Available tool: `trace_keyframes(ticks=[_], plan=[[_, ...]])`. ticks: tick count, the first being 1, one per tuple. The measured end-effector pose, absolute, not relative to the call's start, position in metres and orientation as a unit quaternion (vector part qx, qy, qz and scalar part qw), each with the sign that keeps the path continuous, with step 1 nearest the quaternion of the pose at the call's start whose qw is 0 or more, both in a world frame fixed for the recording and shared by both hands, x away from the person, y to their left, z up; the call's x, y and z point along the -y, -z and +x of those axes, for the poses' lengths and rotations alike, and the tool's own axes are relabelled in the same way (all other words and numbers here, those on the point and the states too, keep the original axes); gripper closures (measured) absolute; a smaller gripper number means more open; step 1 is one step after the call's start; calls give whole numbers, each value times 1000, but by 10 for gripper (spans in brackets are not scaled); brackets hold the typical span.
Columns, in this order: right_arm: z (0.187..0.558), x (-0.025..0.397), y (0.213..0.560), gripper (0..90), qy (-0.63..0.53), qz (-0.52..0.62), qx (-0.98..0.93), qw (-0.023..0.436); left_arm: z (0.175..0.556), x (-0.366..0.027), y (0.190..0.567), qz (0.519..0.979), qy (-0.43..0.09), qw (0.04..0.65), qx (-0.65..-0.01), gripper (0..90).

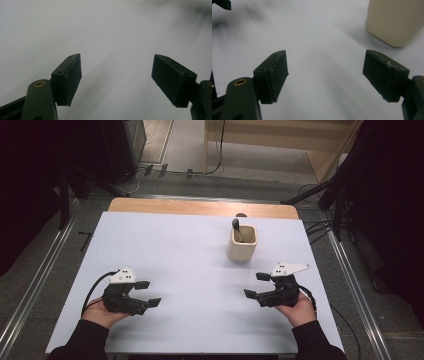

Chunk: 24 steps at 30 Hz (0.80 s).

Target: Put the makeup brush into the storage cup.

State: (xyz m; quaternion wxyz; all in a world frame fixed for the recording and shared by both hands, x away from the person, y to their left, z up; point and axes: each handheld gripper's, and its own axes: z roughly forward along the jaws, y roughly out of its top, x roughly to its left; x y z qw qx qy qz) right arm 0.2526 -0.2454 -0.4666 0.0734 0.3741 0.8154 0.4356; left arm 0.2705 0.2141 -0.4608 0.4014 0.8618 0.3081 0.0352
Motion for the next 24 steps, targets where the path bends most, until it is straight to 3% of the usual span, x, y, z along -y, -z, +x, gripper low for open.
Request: trace_keyframes(ticks=[24], plan=[[245, 257, 471, 203, -430, 376, -817, 81, 270, -214, 461, 861, -41, 403, -307, 237]])
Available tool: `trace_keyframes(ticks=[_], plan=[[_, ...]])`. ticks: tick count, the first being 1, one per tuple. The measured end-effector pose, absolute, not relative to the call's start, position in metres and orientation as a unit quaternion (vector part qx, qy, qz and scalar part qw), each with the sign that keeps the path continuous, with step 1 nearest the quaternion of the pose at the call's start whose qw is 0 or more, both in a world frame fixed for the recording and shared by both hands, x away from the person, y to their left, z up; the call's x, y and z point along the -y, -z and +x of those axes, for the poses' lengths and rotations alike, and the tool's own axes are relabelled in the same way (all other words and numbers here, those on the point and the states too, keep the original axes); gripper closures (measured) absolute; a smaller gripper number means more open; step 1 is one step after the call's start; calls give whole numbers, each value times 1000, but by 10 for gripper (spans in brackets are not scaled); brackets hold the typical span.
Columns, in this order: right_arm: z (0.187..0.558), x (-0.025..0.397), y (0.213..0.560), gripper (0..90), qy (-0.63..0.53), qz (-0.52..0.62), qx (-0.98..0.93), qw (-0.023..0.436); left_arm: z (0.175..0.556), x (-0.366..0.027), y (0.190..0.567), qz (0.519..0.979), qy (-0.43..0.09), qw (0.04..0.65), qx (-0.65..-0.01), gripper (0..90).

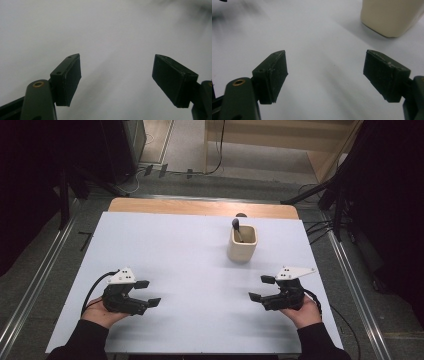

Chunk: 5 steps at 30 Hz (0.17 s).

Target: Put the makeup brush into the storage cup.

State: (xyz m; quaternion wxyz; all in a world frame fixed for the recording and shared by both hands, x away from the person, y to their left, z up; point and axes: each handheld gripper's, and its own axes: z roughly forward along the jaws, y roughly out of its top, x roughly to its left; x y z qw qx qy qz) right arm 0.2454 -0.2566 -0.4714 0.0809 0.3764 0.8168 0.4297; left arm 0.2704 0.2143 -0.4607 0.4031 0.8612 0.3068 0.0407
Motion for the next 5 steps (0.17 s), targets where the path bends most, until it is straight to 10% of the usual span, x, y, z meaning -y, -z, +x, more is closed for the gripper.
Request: trace_keyframes(ticks=[5], plan=[[246, 257, 472, 199, -430, 377, -816, 80, 271, -215, 461, 861, -40, 403, -308, 235]])
